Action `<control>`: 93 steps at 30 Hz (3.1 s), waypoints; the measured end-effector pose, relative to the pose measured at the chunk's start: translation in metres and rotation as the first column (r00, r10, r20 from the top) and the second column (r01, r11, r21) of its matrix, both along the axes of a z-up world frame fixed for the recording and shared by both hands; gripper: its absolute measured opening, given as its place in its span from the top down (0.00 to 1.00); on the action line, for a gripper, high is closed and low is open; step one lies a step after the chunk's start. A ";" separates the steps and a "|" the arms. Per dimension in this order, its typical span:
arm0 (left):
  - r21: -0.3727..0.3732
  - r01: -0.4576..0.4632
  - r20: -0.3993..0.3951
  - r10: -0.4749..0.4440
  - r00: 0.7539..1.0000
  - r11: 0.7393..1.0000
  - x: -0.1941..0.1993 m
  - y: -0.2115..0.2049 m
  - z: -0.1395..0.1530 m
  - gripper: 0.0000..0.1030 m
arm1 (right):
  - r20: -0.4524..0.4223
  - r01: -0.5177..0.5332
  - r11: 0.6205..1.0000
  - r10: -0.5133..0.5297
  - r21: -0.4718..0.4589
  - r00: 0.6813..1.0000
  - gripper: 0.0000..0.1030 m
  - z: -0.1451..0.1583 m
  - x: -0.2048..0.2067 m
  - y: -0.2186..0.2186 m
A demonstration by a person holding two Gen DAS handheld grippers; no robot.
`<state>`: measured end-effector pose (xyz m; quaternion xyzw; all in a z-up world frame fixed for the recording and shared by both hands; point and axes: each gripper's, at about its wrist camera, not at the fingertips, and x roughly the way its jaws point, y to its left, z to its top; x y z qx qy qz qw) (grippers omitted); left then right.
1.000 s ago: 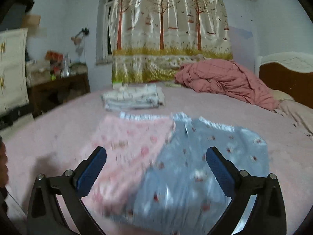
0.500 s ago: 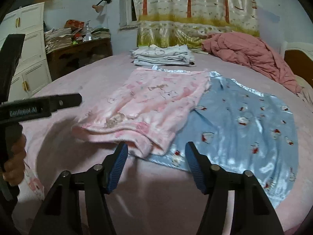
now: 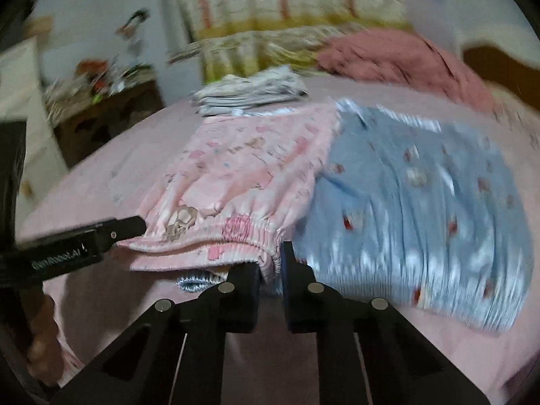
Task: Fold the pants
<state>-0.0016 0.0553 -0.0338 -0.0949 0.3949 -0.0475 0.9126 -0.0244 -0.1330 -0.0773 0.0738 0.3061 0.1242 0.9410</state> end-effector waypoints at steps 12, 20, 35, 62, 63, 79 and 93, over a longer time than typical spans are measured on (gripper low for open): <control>0.104 -0.024 0.033 0.021 0.999 0.994 -0.006 -0.001 -0.006 0.62 | 0.005 0.058 0.995 -0.058 0.085 0.998 0.89 -0.014 -0.018 -0.009; 0.071 -0.014 0.061 0.009 0.998 0.997 -0.027 0.007 0.006 0.57 | 0.016 0.015 0.997 -0.017 0.076 1.000 0.88 -0.005 -0.041 -0.021; 0.113 -0.069 0.232 0.041 0.972 0.991 -0.015 0.017 0.066 0.51 | 0.137 0.044 0.987 -0.065 0.155 0.988 0.57 0.073 -0.011 -0.075; -0.009 -0.170 0.271 0.166 0.948 0.985 0.247 0.061 0.106 0.01 | 0.024 0.017 0.949 -0.026 0.313 0.999 0.36 0.130 0.316 -0.097; -0.012 -0.174 0.248 0.172 0.954 0.985 0.253 0.065 0.093 0.01 | 0.016 0.019 0.950 -0.025 0.313 1.000 0.36 0.122 0.323 -0.096; -0.137 -0.126 0.075 0.137 0.988 0.983 0.287 0.093 0.020 0.04 | -0.223 -0.002 0.940 0.083 0.341 0.971 0.36 0.020 0.385 -0.082; -0.287 -0.104 -0.106 0.076 0.991 0.952 0.303 0.107 -0.014 0.26 | -0.265 -0.023 0.940 0.119 0.340 0.957 0.65 -0.003 0.399 -0.062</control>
